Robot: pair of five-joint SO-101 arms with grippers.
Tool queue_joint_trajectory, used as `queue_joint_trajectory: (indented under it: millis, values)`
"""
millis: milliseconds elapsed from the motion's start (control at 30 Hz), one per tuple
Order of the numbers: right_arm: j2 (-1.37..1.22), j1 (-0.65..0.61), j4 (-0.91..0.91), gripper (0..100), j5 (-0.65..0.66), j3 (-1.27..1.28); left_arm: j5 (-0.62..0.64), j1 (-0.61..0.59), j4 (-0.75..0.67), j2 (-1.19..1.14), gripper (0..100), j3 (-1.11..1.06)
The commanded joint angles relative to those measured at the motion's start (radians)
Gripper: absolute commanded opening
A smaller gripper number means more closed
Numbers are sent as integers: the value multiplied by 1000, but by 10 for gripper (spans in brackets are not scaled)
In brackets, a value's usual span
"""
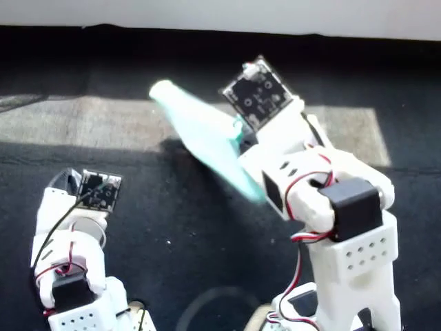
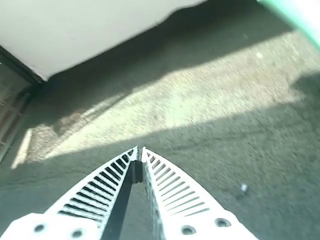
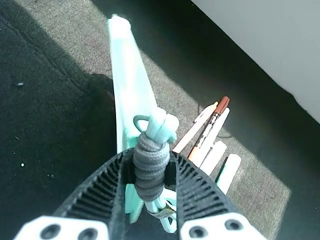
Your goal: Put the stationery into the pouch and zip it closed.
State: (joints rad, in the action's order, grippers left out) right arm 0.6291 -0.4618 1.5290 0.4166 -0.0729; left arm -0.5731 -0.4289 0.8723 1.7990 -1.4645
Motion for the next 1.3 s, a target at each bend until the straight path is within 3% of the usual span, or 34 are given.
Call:
queue_joint_trajectory:
  millis: [0, 167, 333, 567, 667, 800, 900, 967, 1133, 1267]
  values:
    - [24, 4, 30, 6, 12, -33, 38, -36, -26, -10, 14, 93]
    - [-2, -10, 1, 6, 12, -30, 97, -36, -37, -179, 14, 179]
    - [-59, -13, -4, 6, 9, -36, 215, -35, -40, -687, 14, 524]
    - [-137, -13, -73, 6, -31, -42, 339, 59, 511, -1331, 17, 1248]
    - [-170, -15, -128, 6, -95, -42, 486, 119, 704, -1480, 15, 1417]
    - [-205, -71, -183, 6, -71, -42, 717, 147, 818, -1604, 17, 1488]
    - [-234, -124, -211, 6, -49, -42, 795, 147, 816, -1652, 17, 1488]
    - [-259, -139, -246, 6, -44, -44, 796, 153, 815, -1666, 17, 1494]
    - [-337, -142, -390, 6, -49, -44, 628, 220, 786, -1667, 17, 1497]
    - [-375, -145, -489, 6, -51, -44, 615, 266, 801, -1666, 14, 1566]
